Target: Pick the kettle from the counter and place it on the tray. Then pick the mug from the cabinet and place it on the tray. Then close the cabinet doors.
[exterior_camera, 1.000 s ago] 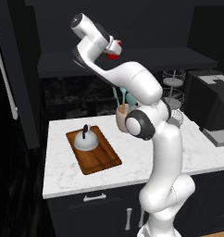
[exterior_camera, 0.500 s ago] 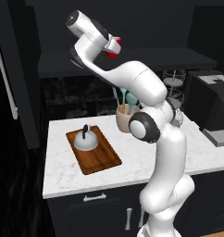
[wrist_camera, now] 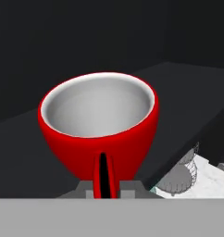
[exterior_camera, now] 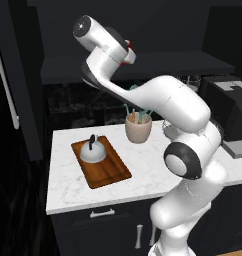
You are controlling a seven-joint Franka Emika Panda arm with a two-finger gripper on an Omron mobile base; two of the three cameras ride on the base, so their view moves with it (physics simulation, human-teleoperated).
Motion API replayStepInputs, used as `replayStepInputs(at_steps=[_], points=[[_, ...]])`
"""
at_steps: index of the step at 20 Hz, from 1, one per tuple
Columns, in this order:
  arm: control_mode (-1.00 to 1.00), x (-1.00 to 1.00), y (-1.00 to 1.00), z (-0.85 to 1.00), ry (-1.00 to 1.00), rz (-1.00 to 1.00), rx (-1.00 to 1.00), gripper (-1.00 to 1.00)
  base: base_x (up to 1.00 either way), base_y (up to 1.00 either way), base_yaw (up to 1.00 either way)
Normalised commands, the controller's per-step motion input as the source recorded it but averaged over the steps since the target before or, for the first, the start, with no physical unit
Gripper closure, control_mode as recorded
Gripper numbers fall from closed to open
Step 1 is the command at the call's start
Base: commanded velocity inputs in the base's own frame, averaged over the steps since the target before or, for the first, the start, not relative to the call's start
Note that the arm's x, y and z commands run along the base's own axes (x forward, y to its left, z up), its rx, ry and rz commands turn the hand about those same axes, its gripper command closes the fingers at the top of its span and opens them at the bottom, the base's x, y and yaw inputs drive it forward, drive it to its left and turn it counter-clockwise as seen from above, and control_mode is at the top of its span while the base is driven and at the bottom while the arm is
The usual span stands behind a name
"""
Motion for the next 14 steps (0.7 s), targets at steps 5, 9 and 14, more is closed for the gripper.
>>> replayStepInputs(at_steps=[5,9,14], points=[[-1.0,-1.0,-0.05,0.0,-0.03,0.44,0.03,1.0,0.0,0.0,0.0],[-1.0,-0.96,0.0,0.0,0.0,0.58,0.04,1.0,0.0,0.0,0.0],[-1.0,-1.0,-0.01,0.0,0.0,0.57,0.01,1.0,0.0,0.0,0.0]])
